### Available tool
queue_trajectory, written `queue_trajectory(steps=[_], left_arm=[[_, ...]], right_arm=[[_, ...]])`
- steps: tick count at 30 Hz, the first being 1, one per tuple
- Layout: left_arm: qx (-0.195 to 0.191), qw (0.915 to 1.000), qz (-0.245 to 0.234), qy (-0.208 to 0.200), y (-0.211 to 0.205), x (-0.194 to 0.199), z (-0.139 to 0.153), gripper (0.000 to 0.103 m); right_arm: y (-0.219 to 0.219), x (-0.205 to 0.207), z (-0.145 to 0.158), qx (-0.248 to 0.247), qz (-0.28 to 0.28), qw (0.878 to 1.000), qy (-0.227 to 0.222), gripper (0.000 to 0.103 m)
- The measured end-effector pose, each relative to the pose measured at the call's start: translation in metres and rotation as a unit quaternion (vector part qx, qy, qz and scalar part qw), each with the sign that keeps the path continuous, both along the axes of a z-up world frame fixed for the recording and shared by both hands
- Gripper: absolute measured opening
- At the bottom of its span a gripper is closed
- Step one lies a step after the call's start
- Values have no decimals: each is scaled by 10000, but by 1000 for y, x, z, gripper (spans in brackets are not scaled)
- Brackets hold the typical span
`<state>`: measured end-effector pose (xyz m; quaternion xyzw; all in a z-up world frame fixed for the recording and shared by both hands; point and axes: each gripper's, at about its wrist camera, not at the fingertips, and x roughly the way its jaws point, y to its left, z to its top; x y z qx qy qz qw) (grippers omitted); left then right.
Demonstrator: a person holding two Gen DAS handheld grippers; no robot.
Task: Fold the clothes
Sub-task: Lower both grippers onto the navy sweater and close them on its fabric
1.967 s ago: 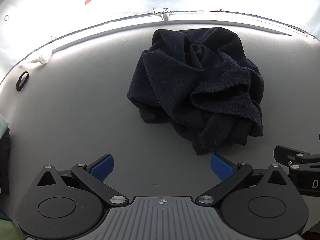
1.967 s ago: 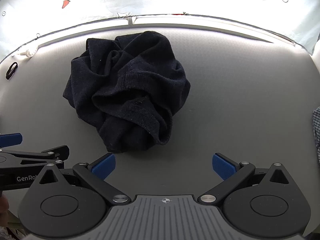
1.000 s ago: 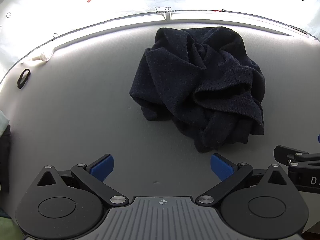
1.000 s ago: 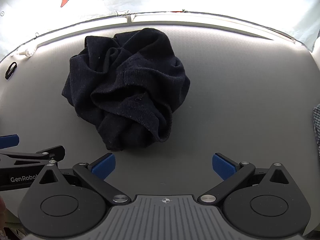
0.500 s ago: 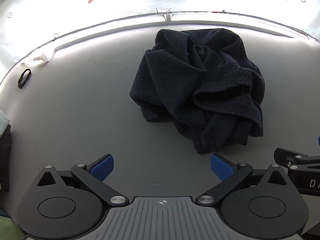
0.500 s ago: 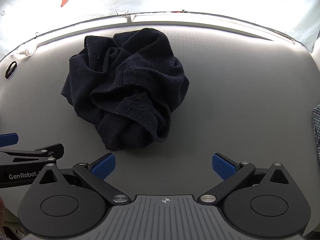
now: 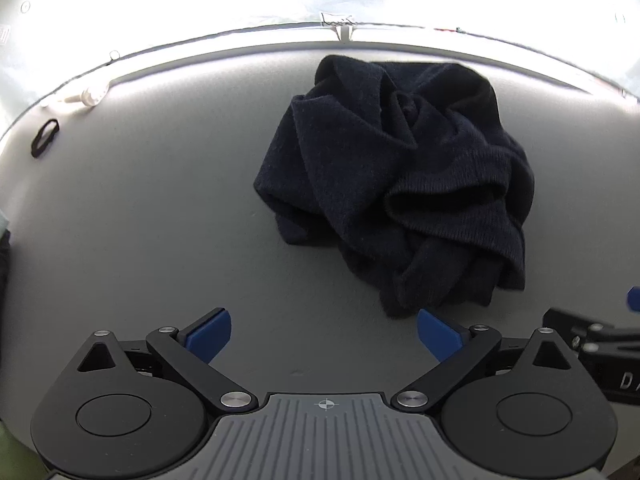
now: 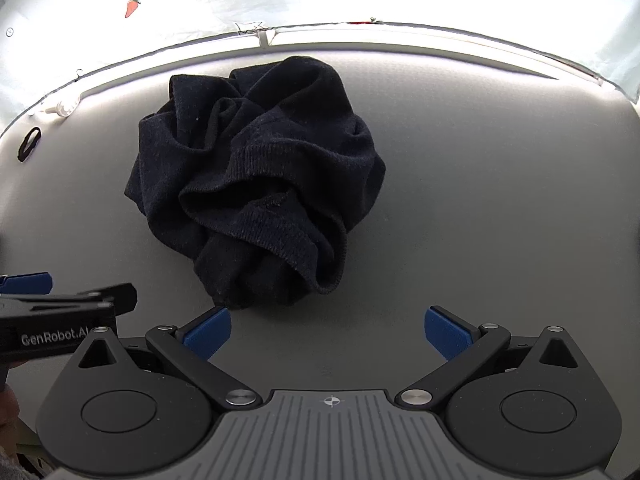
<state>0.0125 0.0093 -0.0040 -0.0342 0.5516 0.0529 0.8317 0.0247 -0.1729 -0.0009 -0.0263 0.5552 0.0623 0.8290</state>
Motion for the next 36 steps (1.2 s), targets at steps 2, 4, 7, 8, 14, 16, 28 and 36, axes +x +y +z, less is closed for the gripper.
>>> queue_trajectory(steps=[2,4,7,8,14,16,28,36], left_arm=[[-132,9998,124,-108,4,7,0,103],[-242,9992,250,-194,9,20,0,103],[-276,9989,279,-262,8,29,2,103],[-236,9988,297,-300,7,34,1,103],[-246,9988,324,-271,5,54,-17,92],[-127,9990,260,-352,5,57,-24,86],[-288,9991,-10,-302,27,87,-63,69],[-694,9975,-99,-101,38,101,-79,26]], right_arm=[[-3,4,-2,84,6,10000,-41,101],[-7,9,-3,194,20,9998,-101,100],[-15,18,-5,410,33,9991,-128,97],[-17,22,-6,488,30,9987,-135,97],[-19,42,-14,690,127,9973,-194,83],[-20,46,-16,808,132,9965,-184,81],[-10,36,-16,686,-462,9963,-245,80],[-2,15,-7,404,-881,9947,-349,80]])
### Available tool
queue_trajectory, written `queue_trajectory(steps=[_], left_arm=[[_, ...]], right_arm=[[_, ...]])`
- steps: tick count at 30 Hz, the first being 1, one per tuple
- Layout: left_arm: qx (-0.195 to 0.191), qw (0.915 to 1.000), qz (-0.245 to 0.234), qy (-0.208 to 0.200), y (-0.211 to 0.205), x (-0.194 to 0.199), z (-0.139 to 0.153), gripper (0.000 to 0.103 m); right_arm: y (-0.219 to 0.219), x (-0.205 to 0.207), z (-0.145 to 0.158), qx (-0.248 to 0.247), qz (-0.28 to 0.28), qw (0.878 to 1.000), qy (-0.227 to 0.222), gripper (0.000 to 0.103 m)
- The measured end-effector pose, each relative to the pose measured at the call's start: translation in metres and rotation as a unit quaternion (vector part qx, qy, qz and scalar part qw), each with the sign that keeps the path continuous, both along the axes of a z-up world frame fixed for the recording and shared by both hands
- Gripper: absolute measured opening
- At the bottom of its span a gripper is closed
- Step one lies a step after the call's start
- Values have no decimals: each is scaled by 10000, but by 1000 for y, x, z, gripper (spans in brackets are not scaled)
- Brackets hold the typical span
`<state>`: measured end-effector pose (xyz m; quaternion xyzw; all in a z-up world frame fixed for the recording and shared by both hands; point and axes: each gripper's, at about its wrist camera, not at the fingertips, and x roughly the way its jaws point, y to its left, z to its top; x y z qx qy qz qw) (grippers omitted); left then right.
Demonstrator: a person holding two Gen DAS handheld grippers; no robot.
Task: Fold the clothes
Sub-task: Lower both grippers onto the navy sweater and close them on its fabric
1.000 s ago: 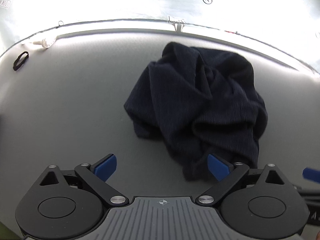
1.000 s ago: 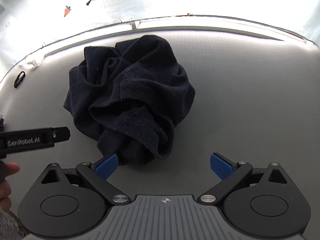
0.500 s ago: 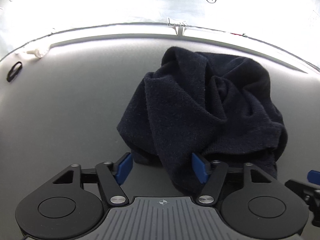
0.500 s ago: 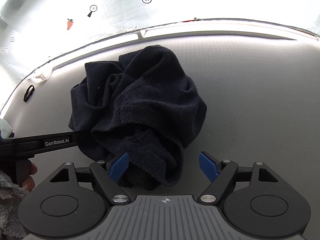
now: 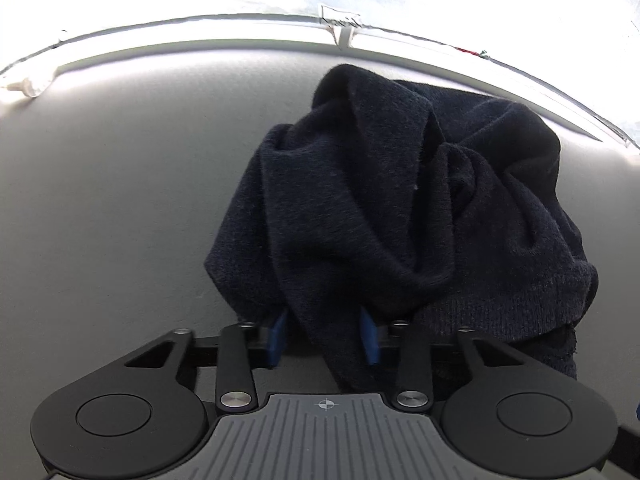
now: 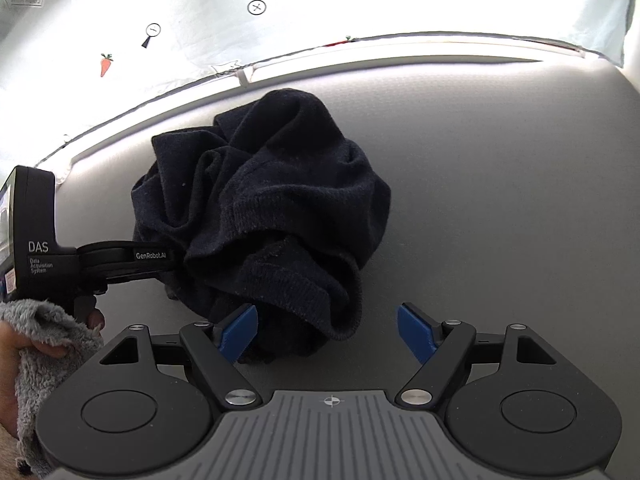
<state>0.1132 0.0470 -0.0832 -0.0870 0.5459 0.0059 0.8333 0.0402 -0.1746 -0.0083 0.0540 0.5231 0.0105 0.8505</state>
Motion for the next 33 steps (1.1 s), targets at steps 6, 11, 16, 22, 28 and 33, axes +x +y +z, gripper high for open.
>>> queue_trajectory(steps=[6,11,16,22,28,33], left_arm=[[-129,9998,-95,-80,13,-15,1,7],[-504,9986,158,-5,36,-29,-2,7],[-562,9980,284,-109,38,-43,6,7],[-377,9978,521,-170,27,-48,20,7],[-101,9972,717,-162,6,-50,31,7],[-61,9958,913,-44,1,-51,26,8]], right_arm=[[0,-3,2,112,-388,9991,-110,78],[4,1,4,242,-432,9978,-441,69],[8,20,-3,588,-170,9975,-344,41],[23,51,-9,358,239,9975,-557,41],[30,89,-38,260,452,9984,-235,39],[26,90,-60,415,700,9966,79,32]])
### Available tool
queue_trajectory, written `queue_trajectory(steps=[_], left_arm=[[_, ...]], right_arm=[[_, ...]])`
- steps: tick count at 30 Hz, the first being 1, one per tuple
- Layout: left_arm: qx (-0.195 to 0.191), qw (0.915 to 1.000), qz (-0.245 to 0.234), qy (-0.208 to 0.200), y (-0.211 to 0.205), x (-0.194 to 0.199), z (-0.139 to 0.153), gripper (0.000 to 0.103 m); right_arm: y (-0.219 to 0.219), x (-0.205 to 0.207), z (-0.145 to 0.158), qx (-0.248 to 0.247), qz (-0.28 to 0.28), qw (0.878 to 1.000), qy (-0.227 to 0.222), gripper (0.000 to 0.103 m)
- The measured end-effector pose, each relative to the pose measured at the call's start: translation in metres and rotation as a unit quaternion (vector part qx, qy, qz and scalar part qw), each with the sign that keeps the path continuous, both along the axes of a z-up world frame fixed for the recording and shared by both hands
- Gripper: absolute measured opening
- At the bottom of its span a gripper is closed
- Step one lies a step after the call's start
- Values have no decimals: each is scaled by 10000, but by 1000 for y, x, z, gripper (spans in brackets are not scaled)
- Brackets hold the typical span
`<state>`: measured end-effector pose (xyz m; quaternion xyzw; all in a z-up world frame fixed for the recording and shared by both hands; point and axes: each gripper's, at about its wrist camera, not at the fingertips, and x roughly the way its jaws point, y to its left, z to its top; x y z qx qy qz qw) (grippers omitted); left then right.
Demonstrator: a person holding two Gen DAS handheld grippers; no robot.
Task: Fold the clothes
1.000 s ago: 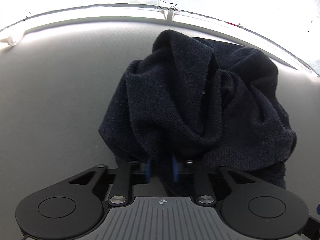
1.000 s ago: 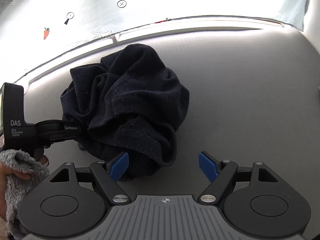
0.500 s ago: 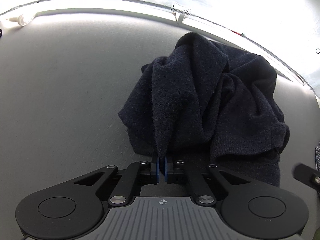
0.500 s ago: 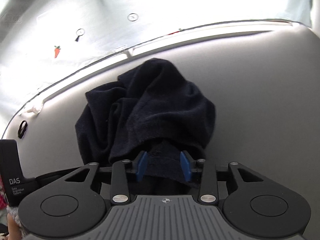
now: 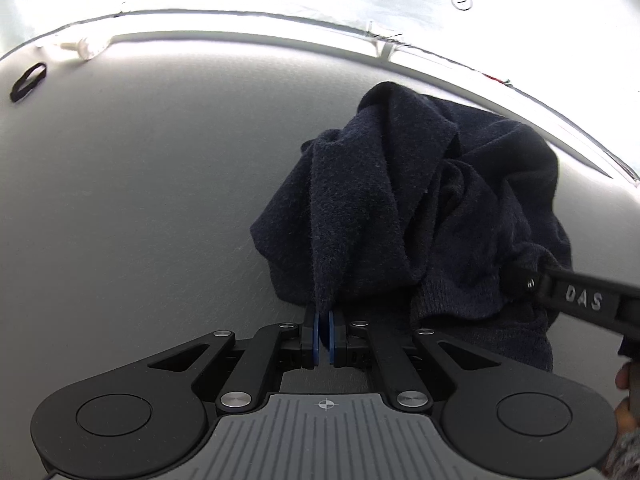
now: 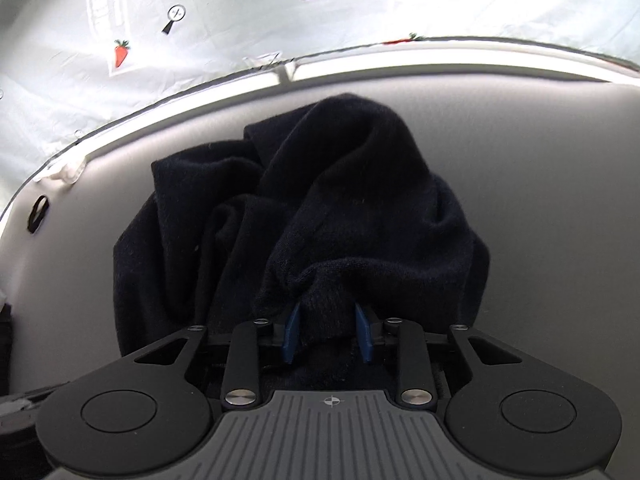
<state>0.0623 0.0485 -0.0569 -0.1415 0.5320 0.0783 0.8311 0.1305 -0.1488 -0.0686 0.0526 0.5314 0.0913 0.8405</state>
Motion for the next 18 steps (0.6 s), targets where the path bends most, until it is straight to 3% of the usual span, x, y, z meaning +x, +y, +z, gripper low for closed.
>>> queue_trajectory(steps=[3,7,10,18], left_arm=[[-20,9999,103,75,-2,0,-3,8],[36,9998,138,104,-6,-1,-3,8],[67,9998,139,132,-9,-1,-4,8],[-161,9991,137,357,-14,-7,-17,8]], right_arm=[[-6,-1,-6,150,122,9998,96,31],[-21,-11,-10,582,-39,9983,57,18],[-27,-22,-7,749,-93,9971,-18,16],[-29,-85,13,307,729,9963,-345,13]])
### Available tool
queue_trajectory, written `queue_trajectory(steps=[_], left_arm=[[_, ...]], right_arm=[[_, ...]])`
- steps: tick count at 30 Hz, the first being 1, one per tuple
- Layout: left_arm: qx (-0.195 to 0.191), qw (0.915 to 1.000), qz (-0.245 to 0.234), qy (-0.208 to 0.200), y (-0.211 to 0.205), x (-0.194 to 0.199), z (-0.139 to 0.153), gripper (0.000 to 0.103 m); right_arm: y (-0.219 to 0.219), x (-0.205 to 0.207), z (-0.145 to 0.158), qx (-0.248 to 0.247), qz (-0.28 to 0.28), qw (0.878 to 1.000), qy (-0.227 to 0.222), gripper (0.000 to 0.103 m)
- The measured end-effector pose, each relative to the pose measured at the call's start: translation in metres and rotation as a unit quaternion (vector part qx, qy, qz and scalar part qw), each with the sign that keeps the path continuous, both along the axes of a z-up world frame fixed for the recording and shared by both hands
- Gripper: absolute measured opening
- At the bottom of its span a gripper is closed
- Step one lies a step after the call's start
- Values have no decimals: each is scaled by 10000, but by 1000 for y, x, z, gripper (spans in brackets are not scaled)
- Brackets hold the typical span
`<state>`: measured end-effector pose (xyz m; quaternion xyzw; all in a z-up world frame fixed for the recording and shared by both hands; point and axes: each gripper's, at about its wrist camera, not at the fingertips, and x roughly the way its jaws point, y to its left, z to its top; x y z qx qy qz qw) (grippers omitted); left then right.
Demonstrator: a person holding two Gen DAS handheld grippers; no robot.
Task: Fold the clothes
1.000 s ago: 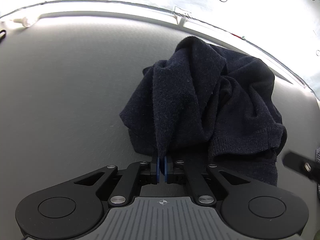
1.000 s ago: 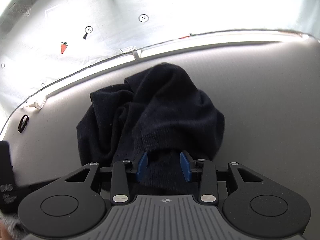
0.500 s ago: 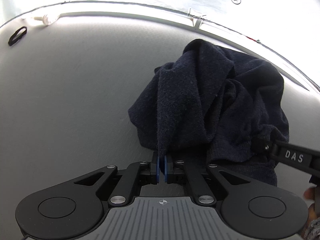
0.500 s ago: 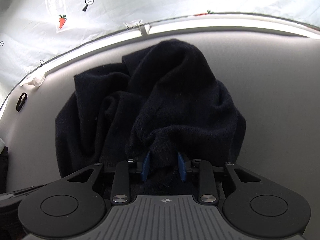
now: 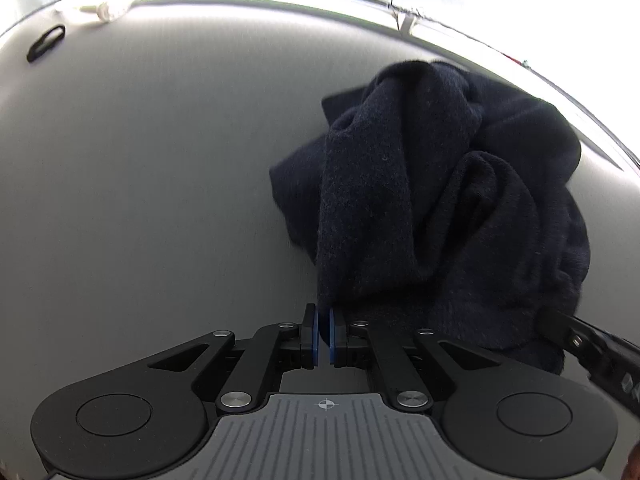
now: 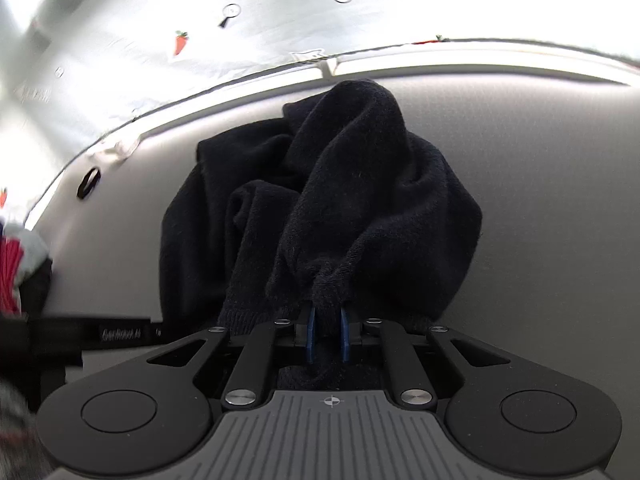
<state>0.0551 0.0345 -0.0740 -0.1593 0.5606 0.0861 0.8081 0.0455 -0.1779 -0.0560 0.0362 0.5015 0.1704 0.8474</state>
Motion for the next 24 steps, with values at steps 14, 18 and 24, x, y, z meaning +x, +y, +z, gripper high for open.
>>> queue_trajectory(steps=[14,18,24], left_arm=[[-197,9997,-91,144,1,-24,-9,9],[-191,9993,-200,-235,5,-13,5,43],[23,9976,-366,-593,-12,53,12,68]], right_arm=[[-33,-82,4,-73,15,9992,405,12],[-37,-90,8,-278,-4,9991,322,11],[-44,-87,3,-175,-374,9983,405,8]])
